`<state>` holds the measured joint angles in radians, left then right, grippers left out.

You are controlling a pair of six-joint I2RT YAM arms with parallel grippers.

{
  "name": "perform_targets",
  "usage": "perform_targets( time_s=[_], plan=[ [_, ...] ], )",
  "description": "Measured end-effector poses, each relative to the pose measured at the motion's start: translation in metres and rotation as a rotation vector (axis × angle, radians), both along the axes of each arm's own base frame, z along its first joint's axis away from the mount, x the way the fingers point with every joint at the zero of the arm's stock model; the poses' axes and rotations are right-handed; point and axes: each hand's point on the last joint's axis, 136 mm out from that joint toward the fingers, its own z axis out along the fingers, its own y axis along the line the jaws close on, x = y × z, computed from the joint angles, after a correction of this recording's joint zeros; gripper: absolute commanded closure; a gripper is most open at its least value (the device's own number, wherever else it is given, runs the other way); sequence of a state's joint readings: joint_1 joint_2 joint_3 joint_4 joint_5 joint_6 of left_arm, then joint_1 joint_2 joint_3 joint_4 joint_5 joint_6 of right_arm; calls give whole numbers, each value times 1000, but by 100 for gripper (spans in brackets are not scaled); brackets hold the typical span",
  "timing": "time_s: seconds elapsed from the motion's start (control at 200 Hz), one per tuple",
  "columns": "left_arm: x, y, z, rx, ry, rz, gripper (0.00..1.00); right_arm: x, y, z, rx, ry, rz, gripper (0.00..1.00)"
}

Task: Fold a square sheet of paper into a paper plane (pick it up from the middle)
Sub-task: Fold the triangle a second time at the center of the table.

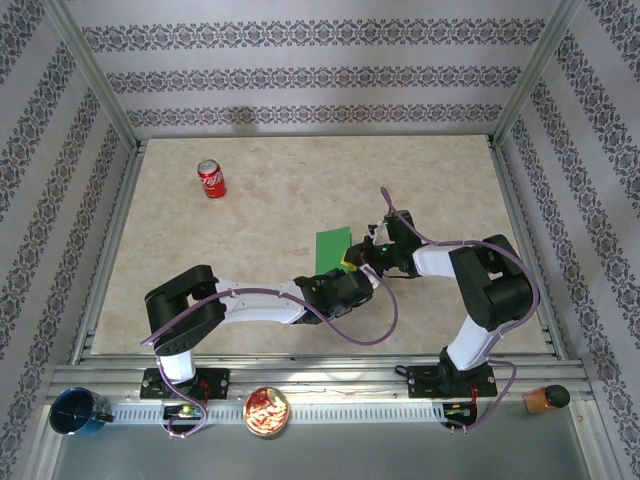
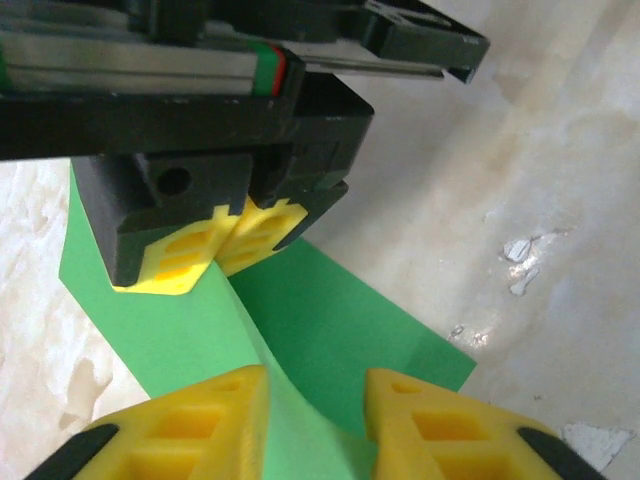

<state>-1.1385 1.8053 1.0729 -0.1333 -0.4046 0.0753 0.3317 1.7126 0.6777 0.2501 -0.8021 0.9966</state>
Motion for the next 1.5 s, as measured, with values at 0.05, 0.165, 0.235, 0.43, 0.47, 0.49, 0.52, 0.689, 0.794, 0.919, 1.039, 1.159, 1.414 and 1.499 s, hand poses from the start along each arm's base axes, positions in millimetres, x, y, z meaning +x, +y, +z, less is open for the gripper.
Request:
perform_targets(
  time_s=[0.05, 0.165, 0.235, 0.43, 0.47, 0.49, 0.52, 0.689, 0.794, 0.919, 1.039, 1.159, 1.414, 1.499],
  plan=[
    [0, 0, 0, 1, 2, 0, 82, 0, 0, 0, -1, 1, 0, 90],
    [0, 2, -2, 2, 12, 3, 92, -1, 0, 0, -2, 5, 0, 90],
    [0, 3, -3, 3, 20, 6, 96, -1, -1, 0, -3, 6, 0, 90],
    [2, 4, -6, -20, 58, 16, 100, -1, 0, 2, -1, 2, 0, 87],
    [2, 5, -6, -29, 71, 21, 100, -1, -1, 3, -2, 2, 0, 85],
    [2, 5, -7, -36, 81, 22, 100, -2, -1, 3, -2, 3, 0, 82],
    [3, 5, -7, -49, 96, 29, 100, -2, -1, 3, -4, 1, 1, 76],
    [10, 8, 2, -201, 222, 84, 100, -4, -13, 8, -70, -25, -15, 62],
    [15, 14, 12, -342, 322, 127, 100, -2, -32, 19, -151, -78, -57, 58],
    [18, 14, 17, -482, 446, 153, 100, 2, -52, 40, -221, -183, -122, 56],
    [14, 9, 17, -578, 568, 154, 100, -6, -64, 43, -254, -219, -150, 56],
    [10, 1, 15, -651, 675, 155, 100, -18, -67, 30, -263, -181, -148, 63],
    [8, 0, 10, -694, 762, 182, 100, -47, -54, 9, -226, -94, -86, 93],
    [8, 2, 9, -696, 766, 192, 100, -55, -44, 4, -223, -75, -51, 97]
  ],
)
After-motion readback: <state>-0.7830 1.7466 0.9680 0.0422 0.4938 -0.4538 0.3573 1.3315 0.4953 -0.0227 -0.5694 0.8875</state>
